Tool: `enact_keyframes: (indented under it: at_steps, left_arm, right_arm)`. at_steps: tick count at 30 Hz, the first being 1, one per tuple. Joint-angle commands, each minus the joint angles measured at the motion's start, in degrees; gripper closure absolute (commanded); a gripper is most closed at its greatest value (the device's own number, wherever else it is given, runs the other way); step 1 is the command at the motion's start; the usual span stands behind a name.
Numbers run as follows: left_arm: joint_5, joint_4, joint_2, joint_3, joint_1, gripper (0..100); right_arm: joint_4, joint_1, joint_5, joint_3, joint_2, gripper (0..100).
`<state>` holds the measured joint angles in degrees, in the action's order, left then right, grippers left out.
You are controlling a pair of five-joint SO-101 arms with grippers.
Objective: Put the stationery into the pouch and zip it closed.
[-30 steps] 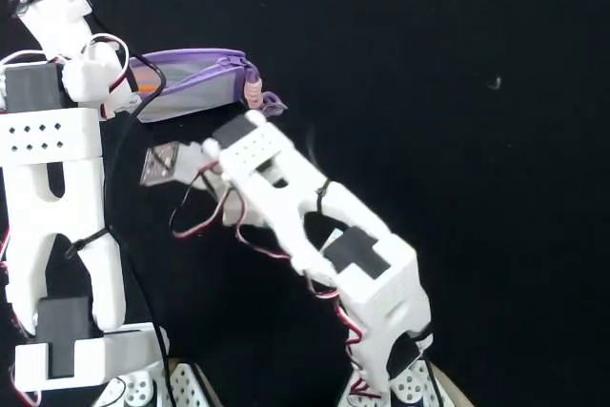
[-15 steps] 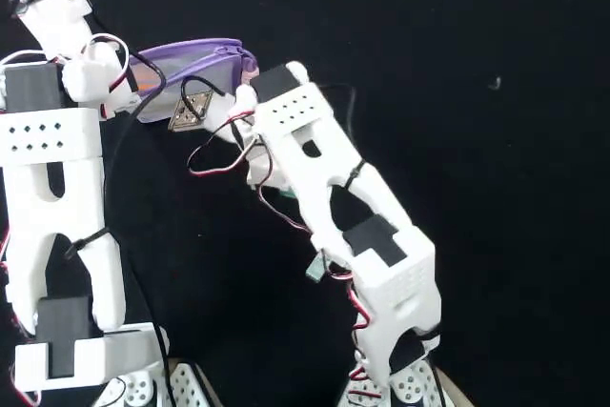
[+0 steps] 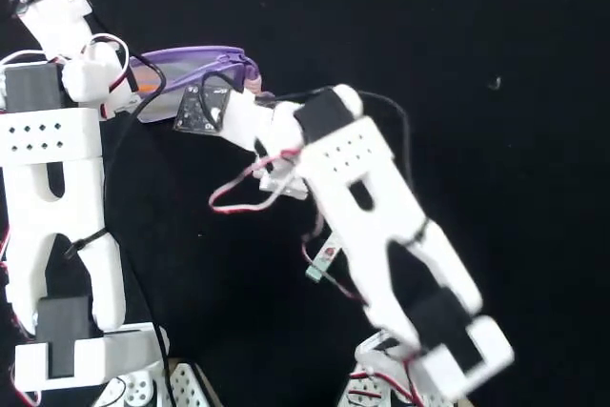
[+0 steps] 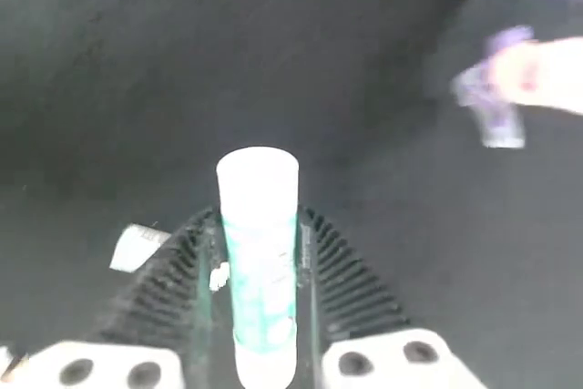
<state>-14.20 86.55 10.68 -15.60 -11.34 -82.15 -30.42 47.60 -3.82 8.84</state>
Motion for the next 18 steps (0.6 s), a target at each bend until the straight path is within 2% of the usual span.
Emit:
enact_keyframes:
  at_steps: [1, 4, 8, 18]
  left_arm:
    - [0.35, -0.97, 2.02, -0.4, -0.84, 97]
    - [0.35, -0.97, 2.02, -0.4, -0.84, 97]
    - [0.35, -0.97, 2.02, -0.4, -0.84, 97]
    - [0.35, -0.88, 2.02, -0.13, 0.57, 97]
  right_arm:
    - [13.1, -2.81, -5.45, -4.7, 10.07, 98.7]
    - [27.52, -4.57, -10.64, -12.35, 14.29, 98.7]
    - [43.6, -6.95, -10.64, -21.41, 16.22, 98.7]
    - [55.65, -8.88, -11.34, -18.51, 16.57, 98.7]
